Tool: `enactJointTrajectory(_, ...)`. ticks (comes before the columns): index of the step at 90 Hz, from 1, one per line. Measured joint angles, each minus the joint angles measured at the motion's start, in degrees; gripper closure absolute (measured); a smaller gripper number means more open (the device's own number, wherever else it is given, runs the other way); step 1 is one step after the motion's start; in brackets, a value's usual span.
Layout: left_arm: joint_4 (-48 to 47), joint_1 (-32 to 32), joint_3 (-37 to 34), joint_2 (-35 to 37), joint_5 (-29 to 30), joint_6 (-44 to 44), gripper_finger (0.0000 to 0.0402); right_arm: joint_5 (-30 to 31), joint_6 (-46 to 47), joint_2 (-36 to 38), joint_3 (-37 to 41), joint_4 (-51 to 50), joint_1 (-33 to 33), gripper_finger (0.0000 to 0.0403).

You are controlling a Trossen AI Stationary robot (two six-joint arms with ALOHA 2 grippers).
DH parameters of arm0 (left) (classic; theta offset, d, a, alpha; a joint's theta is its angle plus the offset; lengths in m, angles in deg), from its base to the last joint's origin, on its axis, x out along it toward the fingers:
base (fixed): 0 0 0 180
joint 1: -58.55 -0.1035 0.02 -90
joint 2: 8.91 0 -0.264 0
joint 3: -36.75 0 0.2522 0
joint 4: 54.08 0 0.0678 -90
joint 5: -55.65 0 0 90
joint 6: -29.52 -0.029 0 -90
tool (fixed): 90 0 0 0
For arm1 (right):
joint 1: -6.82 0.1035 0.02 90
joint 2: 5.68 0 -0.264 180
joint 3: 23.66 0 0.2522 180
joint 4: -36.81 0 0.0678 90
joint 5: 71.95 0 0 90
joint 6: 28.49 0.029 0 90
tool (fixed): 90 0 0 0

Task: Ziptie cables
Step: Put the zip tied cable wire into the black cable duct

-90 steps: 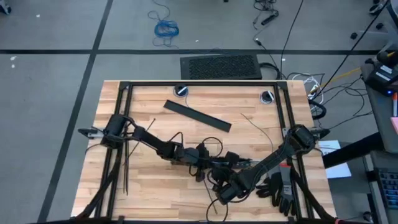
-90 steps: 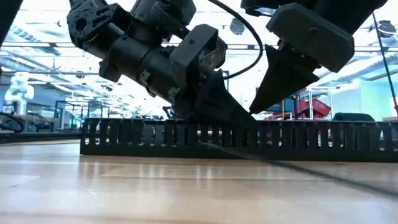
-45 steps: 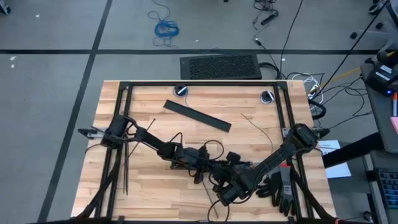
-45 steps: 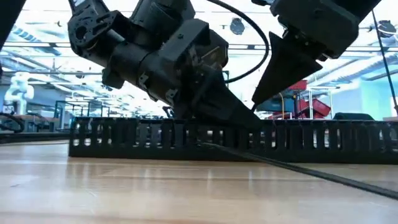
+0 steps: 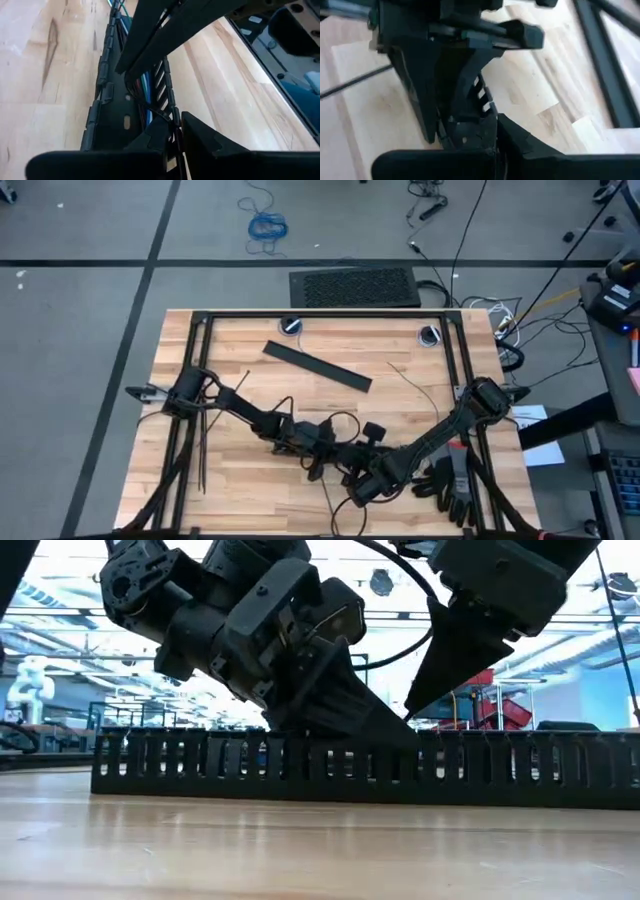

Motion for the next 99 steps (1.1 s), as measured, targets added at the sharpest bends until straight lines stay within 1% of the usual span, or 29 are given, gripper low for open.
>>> enactJointTrajectory(12,0.7,1.06,-0.1,0.94,1.01,-4.53,0.035,-0.94,-1.77,-0.09,0.0,1.5,-0.01,0.0403)
enactJointTrajectory(28,-1.08,1.81,-0.08,2.01,2.4,-7.39,0.035,-1.3,-3.88,-0.15,-0.07,3.93,-0.02,0.0403)
enactJointTrajectory(37,-1.17,1.85,-0.08,2.01,2.8,-7.61,0.0345,-1.41,-4.64,-0.17,-0.05,5.14,0.02,0.0403)
enactJointTrajectory(48,-1.01,1.85,-0.06,2.42,3.74,-7.56,0.0324,-2.29,-6.18,-0.17,-0.07,6.64,0.02,0.0403)
enactJointTrajectory(65,-2.58,1.89,-0.01,3.66,6.43,-7.61,0.0276,-2.46,-7.63,-0.19,-0.04,8.06,0.16,0.0403)
enactJointTrajectory(75,-4.13,1.67,0.25,3.97,8.57,-7.54,0.0252,-5.02,-7.9,-0.31,-0.04,8.98,0.37,0.0403)
enactJointTrajectory(81,-5.76,1.69,0.27,4.0,10.64,-5.62,0.0245,-5.04,-7.89,-0.35,0.0,8.81,0.64,0.0403)
enactJointTrajectory(87,-8.58,1.8,0.25,3.99,12.42,-1.94,0.0243,-4.85,-7.88,-0.35,0.0,9.04,0.79,0.0403)
enactJointTrajectory(99,-10.35,1.72,0.25,3.96,12.71,-0.61,0.0243,-4.56,-7.9,-0.35,0.0,8.83,0.88,0.0403)
